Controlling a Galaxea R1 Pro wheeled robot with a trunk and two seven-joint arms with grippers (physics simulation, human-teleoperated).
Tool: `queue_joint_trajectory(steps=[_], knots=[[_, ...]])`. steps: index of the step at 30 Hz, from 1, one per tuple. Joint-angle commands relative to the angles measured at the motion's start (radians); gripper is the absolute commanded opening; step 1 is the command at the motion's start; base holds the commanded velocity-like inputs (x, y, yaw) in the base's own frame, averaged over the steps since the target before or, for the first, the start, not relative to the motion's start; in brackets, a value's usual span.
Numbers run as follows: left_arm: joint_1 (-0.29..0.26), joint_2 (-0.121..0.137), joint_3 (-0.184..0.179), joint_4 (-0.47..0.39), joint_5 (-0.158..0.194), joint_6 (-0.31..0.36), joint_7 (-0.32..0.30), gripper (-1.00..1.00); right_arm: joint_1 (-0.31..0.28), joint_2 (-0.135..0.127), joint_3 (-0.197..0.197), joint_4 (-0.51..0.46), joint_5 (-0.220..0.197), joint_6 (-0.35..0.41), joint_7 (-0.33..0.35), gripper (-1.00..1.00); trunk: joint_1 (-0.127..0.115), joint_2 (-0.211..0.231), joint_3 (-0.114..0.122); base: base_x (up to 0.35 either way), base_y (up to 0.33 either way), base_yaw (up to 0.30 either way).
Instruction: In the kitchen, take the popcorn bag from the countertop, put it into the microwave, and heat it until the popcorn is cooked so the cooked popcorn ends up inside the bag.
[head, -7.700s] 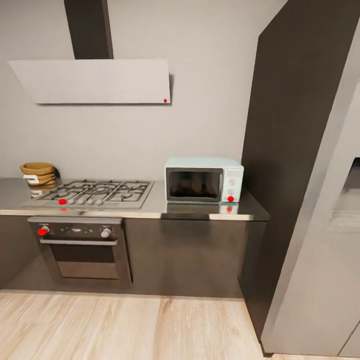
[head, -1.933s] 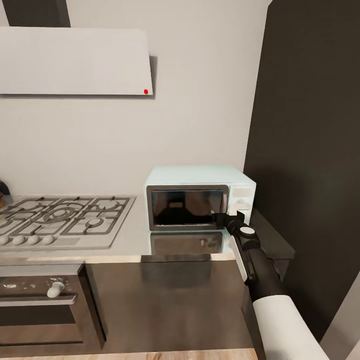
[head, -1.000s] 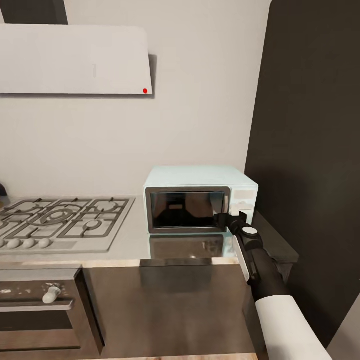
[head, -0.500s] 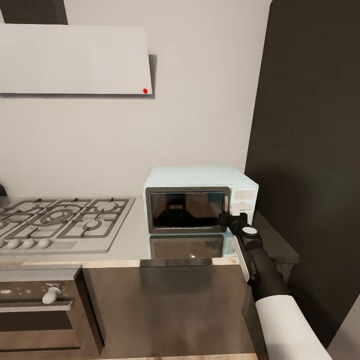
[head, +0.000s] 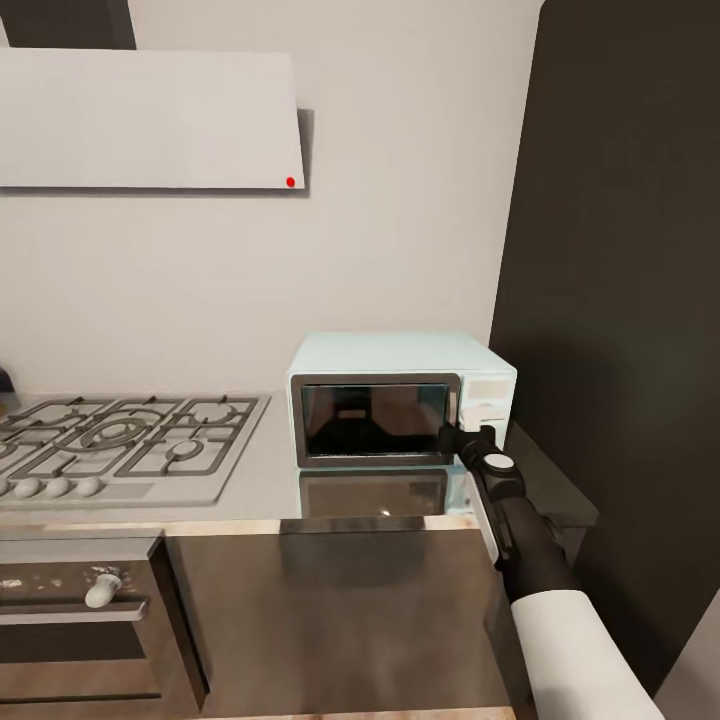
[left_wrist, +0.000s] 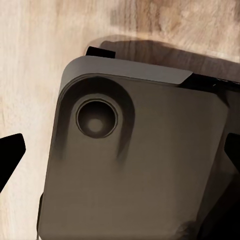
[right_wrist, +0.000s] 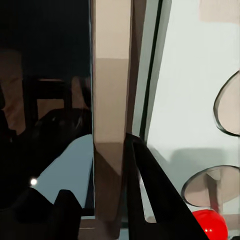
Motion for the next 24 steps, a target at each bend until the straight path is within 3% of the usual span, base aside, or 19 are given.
queue_joint_trajectory(steps=[1, 9, 15, 16, 24], knots=[[0.000, 0.000, -0.001, -0.001, 0.007, 0.000, 0.000, 1.00, 0.000, -0.002, -0.001, 0.000, 0.004, 0.006, 0.000, -1.00, 0.000, 0.000, -0.001, 0.000, 0.000, 0.000], [0.000, 0.000, 0.001, -0.001, 0.006, 0.000, 0.000, 1.00, 0.000, -0.005, -0.001, -0.001, -0.026, 0.006, 0.000, -1.00, 0.000, 0.000, -0.001, -0.176, 0.000, 0.000], [0.000, 0.001, 0.001, -0.001, 0.006, 0.000, 0.000, 1.00, 0.000, -0.005, -0.001, -0.001, -0.086, 0.005, -0.001, -1.00, 0.000, 0.000, -0.001, -0.236, 0.000, 0.000], [0.000, 0.001, 0.001, -0.001, 0.006, 0.000, 0.000, 1.00, 0.000, -0.005, -0.001, -0.001, 0.000, 0.005, -0.001, -1.00, 0.000, 0.000, -0.001, -0.216, 0.000, 0.000], [0.000, 0.001, 0.001, -0.001, 0.006, 0.000, 0.000, 1.00, 0.000, -0.005, -0.001, -0.001, 0.001, 0.006, 0.000, -1.00, 0.000, 0.000, -0.001, -0.140, 0.000, 0.000]])
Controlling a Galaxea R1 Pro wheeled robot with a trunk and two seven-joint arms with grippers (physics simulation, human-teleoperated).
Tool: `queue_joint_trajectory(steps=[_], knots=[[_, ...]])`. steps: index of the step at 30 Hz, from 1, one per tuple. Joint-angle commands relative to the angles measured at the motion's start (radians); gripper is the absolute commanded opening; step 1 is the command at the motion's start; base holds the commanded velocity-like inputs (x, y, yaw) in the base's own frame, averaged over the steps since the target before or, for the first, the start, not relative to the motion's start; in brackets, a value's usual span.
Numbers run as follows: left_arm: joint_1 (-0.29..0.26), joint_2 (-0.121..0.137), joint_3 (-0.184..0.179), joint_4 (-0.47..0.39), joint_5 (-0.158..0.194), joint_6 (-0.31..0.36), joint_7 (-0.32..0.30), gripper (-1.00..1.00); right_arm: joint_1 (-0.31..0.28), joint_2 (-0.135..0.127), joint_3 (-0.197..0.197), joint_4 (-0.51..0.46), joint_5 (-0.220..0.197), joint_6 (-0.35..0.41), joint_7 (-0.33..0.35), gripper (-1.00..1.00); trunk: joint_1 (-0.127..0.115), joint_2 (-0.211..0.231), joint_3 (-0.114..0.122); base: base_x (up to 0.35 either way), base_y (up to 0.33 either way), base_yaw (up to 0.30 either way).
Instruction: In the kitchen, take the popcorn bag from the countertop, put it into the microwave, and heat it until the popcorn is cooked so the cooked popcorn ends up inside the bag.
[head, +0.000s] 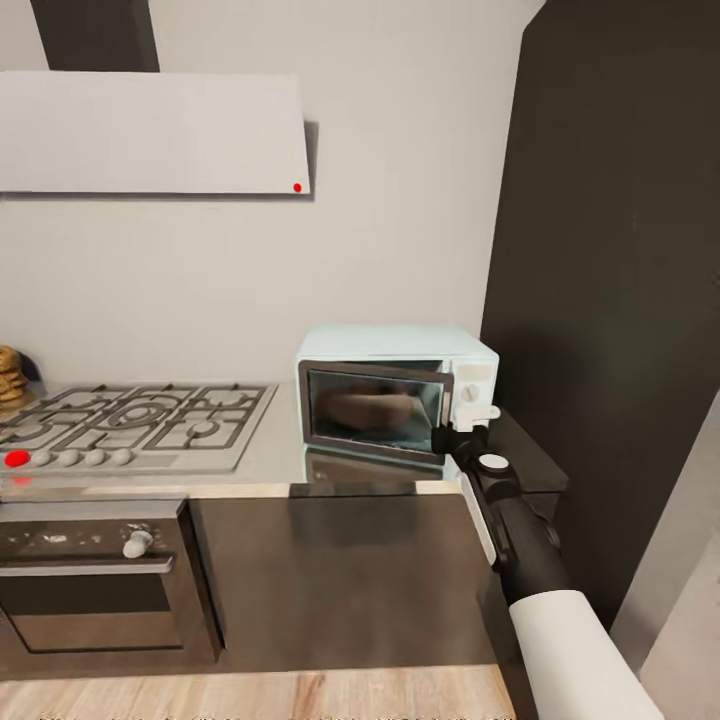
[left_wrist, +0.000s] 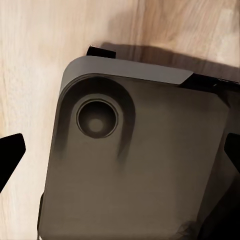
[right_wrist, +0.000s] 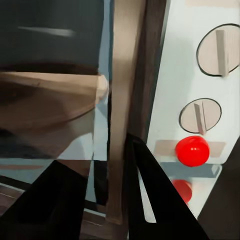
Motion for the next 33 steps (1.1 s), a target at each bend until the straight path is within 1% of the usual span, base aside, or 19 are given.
queue_joint_trajectory(steps=[1, 7, 12, 13, 21, 22, 23, 25, 27, 29, 30, 31, 33], knots=[[0.000, 0.000, 0.000, -0.001, 0.007, 0.000, 0.000, 1.00, -0.001, 0.000, -0.041, -0.003, 0.036, 0.008, -0.008, -1.00, 0.000, -0.001, -0.001, -0.066, 0.000, 0.000], [0.000, 0.000, 0.000, -0.001, 0.007, 0.000, 0.000, 1.00, -0.001, -0.001, -0.041, -0.003, 0.038, 0.008, -0.007, -1.00, 0.000, -0.001, -0.001, -0.013, 0.000, 0.000], [0.000, 0.000, 0.000, -0.001, 0.007, 0.000, 0.000, 1.00, -0.001, -0.001, -0.041, -0.004, 0.041, 0.008, -0.006, -1.00, 0.000, -0.001, -0.001, -0.125, 0.000, 0.000], [0.000, 0.000, 0.000, -0.001, 0.007, 0.000, 0.000, 1.00, -0.001, -0.001, -0.041, -0.004, 0.041, 0.008, -0.007, 1.00, 0.000, -0.001, -0.001, -0.114, 0.000, 0.000], [0.000, 0.000, 0.000, -0.001, 0.007, 0.000, 0.000, 1.00, -0.001, -0.001, -0.042, -0.006, 0.042, 0.022, -0.002, 1.00, 0.000, -0.001, -0.001, -0.014, 0.000, 0.000], [0.000, 0.000, 0.000, -0.001, 0.008, 0.000, 0.000, 1.00, -0.001, -0.001, -0.042, -0.008, 0.042, 0.036, 0.000, 1.00, 0.000, -0.001, -0.001, 0.000, 0.000, 0.000], [0.000, 0.000, 0.000, -0.001, 0.007, 0.000, 0.000, 1.00, -0.001, -0.007, -0.041, -0.011, 0.043, 0.076, 0.002, 1.00, 0.000, -0.001, -0.001, 0.000, 0.000, 0.000], [0.000, 0.000, 0.000, -0.001, 0.007, 0.000, 0.000, 1.00, -0.001, -0.025, -0.041, -0.013, 0.046, 0.117, 0.003, 1.00, 0.000, -0.001, -0.001, 0.000, 0.000, 0.000], [0.000, 0.000, 0.000, -0.001, 0.007, 0.000, 0.000, 1.00, -0.001, -0.062, -0.040, -0.016, 0.053, 0.136, 0.003, 1.00, 0.000, -0.001, -0.001, 0.000, 0.000, 0.000], [0.000, 0.000, 0.000, -0.001, 0.008, 0.000, 0.000, 1.00, -0.001, -0.113, -0.044, -0.028, 0.062, 0.140, 0.002, 1.00, 0.000, -0.001, -0.001, 0.000, 0.000, 0.000], [0.000, 0.000, 0.000, -0.001, 0.009, 0.000, 0.000, 1.00, -0.001, -0.149, -0.047, -0.058, 0.059, 0.144, 0.001, 1.00, 0.000, -0.001, -0.001, 0.000, 0.000, 0.000], [0.000, 0.000, 0.000, -0.003, 0.009, 0.000, 0.000, 1.00, -0.001, -0.158, -0.048, -0.071, 0.057, 0.145, 0.001, 1.00, 0.000, -0.001, -0.001, 0.000, 0.000, 0.000], [0.000, 0.000, 0.000, -0.004, 0.010, 0.001, 0.000, 1.00, -0.001, -0.157, -0.049, -0.076, 0.056, 0.146, 0.001, 1.00, 0.000, -0.001, -0.001, 0.000, 0.000, 0.000]])
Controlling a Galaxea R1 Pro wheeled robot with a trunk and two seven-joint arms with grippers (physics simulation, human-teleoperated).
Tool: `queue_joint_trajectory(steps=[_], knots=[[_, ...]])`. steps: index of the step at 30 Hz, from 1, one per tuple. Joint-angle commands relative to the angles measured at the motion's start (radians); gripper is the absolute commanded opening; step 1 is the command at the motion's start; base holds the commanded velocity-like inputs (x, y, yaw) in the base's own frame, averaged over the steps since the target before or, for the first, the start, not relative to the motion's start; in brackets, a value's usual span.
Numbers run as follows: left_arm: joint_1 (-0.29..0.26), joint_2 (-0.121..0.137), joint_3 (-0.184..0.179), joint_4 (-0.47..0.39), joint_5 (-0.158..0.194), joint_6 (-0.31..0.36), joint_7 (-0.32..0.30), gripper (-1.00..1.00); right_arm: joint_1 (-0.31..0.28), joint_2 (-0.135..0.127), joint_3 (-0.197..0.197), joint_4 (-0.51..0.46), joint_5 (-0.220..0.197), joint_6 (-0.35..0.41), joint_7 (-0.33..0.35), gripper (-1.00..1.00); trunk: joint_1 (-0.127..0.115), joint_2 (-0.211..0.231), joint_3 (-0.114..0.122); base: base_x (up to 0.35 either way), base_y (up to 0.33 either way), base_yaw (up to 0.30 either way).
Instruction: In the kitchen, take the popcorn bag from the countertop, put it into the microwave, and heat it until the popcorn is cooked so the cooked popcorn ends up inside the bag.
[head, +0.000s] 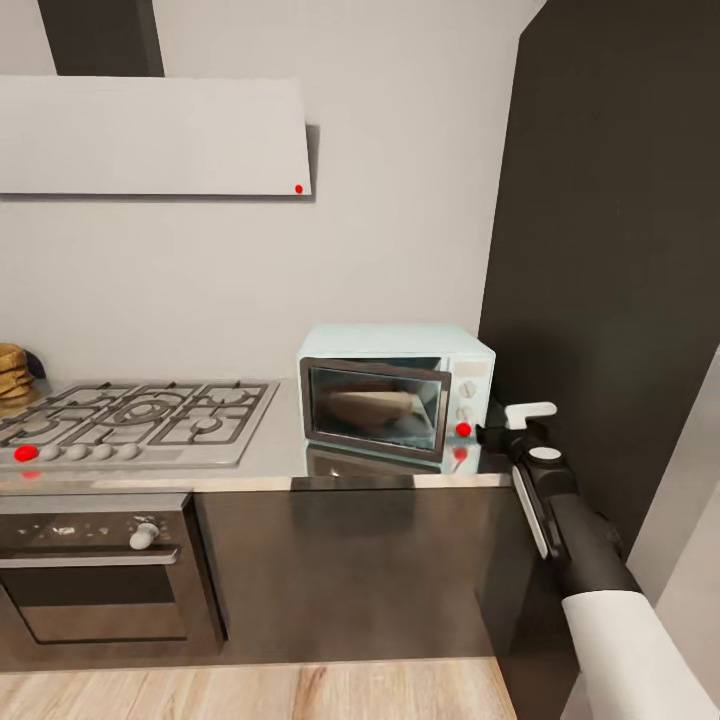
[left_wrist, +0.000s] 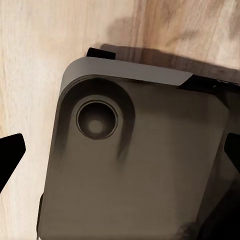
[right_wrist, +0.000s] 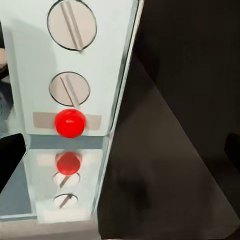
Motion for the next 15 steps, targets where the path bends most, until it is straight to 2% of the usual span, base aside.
queue_joint_trajectory(steps=[1, 5, 15], knots=[[0.000, 0.000, -0.001, 0.000, 0.007, 0.001, 0.000, 1.00, -0.001, 0.001, 0.001, -0.003, 0.004, 0.006, -0.001, 1.00, 0.000, -0.001, -0.001, 0.047, 0.000, 0.000], [0.000, 0.000, -0.004, 0.002, 0.008, 0.001, 0.000, 1.00, -0.001, 0.003, 0.001, -0.004, 0.004, 0.000, -0.002, 1.00, 0.000, -0.001, -0.001, 0.223, 0.000, 0.000], [0.000, 0.000, -0.005, 0.002, 0.006, 0.000, 0.000, 1.00, -0.001, 0.006, 0.002, 0.008, -0.001, -0.012, -0.001, 1.00, 0.000, -0.001, -0.001, 0.316, 0.000, 0.000]])
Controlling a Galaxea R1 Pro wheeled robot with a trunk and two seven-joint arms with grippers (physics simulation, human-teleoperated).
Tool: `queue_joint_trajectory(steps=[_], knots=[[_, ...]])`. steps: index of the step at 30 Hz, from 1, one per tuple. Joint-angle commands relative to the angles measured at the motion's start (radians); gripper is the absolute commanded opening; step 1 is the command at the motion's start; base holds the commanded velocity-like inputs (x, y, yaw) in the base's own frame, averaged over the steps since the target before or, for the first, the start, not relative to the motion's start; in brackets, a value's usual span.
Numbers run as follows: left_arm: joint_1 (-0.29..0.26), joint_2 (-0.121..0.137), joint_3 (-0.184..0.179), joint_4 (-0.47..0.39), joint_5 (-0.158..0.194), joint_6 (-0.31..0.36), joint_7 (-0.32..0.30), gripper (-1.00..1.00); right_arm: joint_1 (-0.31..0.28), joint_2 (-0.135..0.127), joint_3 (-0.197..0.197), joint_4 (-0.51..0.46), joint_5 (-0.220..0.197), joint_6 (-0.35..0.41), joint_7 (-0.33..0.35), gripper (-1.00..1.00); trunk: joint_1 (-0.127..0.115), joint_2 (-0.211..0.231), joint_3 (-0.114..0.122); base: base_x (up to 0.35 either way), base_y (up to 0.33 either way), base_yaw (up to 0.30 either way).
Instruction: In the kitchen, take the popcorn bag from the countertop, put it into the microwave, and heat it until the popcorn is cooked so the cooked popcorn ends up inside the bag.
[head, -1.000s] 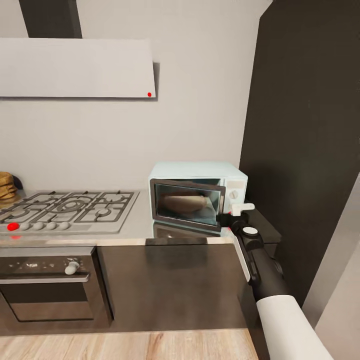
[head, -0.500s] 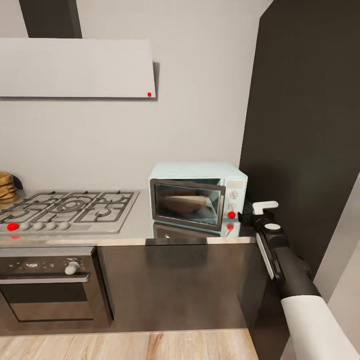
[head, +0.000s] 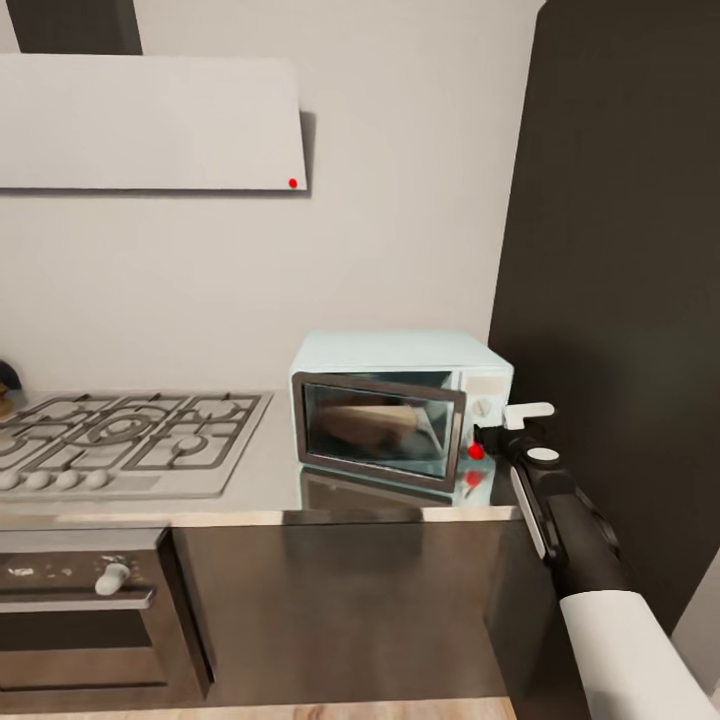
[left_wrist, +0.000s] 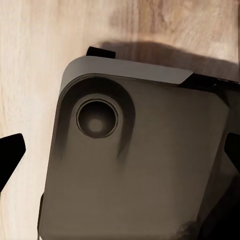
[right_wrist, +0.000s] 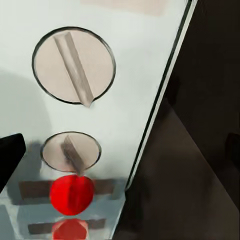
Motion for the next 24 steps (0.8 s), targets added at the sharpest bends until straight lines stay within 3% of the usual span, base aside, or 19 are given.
queue_joint_trajectory(steps=[1, 4, 7, 10, 13, 15, 19, 24], knots=[[0.000, 0.000, -0.001, -0.001, 0.007, 0.000, 0.000, 1.00, -0.001, 0.000, 0.001, 0.000, 0.004, 0.005, 0.000, 1.00, 0.001, 0.000, -0.001, 0.293, 0.000, 0.000], [0.000, 0.000, -0.001, -0.001, 0.007, 0.000, 0.000, 1.00, -0.001, 0.001, 0.001, 0.003, 0.001, 0.003, 0.025, 1.00, 0.001, 0.000, -0.001, 0.197, 0.000, 0.000], [0.000, 0.000, 0.001, -0.001, 0.006, 0.000, 0.000, 1.00, -0.001, 0.000, 0.000, 0.004, 0.001, -0.011, 0.114, 1.00, 0.001, 0.000, -0.001, 0.032, 0.000, 0.000], [0.000, 0.000, 0.001, -0.001, 0.006, 0.000, 0.000, 1.00, -0.001, -0.007, 0.000, 0.011, -0.003, -0.015, 0.290, 1.00, 0.001, 0.000, -0.001, 0.006, 0.000, 0.000], [0.000, 0.000, 0.001, -0.001, 0.006, 0.000, 0.000, 1.00, -0.001, -0.013, 0.000, 0.020, -0.002, -0.017, 0.425, 1.00, 0.001, 0.000, -0.001, 0.001, 0.000, 0.000], [0.000, 0.000, 0.001, -0.001, 0.006, 0.000, 0.000, 1.00, -0.001, -0.014, 0.000, 0.023, -0.001, -0.018, 0.479, 1.00, 0.001, 0.000, -0.001, 0.000, 0.000, 0.000], [0.000, 0.000, 0.002, -0.004, 0.006, 0.000, 0.000, 1.00, -0.001, -0.026, 0.000, 0.023, 0.001, -0.016, 0.548, 1.00, 0.001, 0.000, -0.001, -0.033, 0.019, 0.000], [0.000, -0.001, 0.006, -0.004, 0.009, 0.001, 0.000, 1.00, -0.001, -0.029, 0.000, 0.023, 0.002, -0.014, 0.552, 1.00, 0.001, 0.000, -0.001, -0.227, 0.167, 0.000]])
